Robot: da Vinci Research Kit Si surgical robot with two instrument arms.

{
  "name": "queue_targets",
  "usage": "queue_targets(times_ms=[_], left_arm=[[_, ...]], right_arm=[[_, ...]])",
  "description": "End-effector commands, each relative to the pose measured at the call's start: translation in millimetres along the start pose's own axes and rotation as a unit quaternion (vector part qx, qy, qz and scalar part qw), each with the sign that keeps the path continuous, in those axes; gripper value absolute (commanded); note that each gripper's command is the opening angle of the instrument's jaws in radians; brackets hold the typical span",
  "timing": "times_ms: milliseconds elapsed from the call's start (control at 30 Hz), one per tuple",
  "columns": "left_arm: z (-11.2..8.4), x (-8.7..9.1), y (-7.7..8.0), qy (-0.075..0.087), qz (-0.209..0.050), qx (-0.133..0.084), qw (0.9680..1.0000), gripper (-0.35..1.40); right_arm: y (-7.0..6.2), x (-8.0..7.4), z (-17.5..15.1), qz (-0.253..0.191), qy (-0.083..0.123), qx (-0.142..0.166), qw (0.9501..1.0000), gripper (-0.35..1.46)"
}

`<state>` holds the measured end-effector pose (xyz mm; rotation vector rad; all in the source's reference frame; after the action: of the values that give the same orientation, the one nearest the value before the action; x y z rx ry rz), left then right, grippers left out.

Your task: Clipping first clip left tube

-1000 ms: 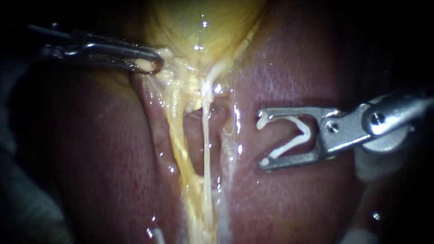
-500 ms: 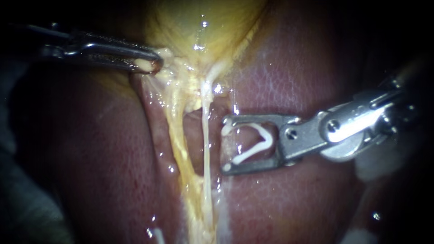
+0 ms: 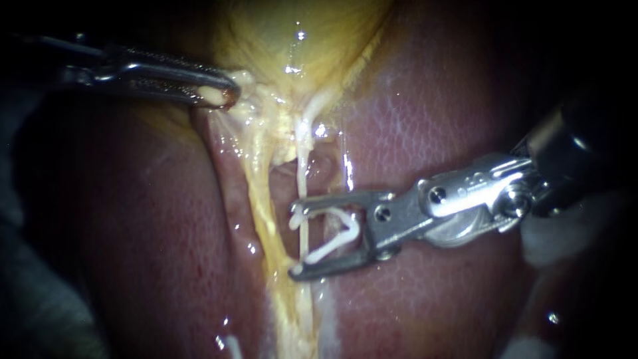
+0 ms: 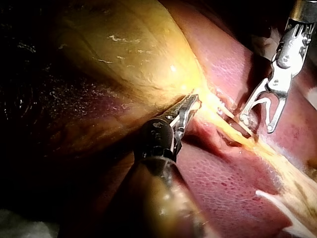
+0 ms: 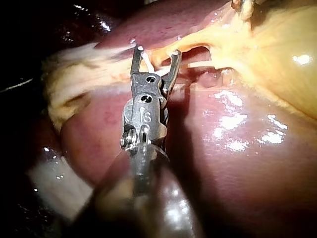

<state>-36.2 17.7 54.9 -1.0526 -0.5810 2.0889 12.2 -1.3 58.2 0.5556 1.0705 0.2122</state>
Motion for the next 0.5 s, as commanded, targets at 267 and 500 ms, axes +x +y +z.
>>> queue_targets(times_ms=[267,500], left_arm=[[0.0,0.0,0.0,0.0,0.0,0.0,1.0,-0.35],[0.0,0.0,0.0,0.0,0.0,0.0,1.0,-0.35]], right_arm=[[1.3,-2.4,1.1,0.035,0.011,0.022,0.9991,0.48],[2.0,-3.9,2.5,0.056,0.02,0.028,0.9979,0.48]])
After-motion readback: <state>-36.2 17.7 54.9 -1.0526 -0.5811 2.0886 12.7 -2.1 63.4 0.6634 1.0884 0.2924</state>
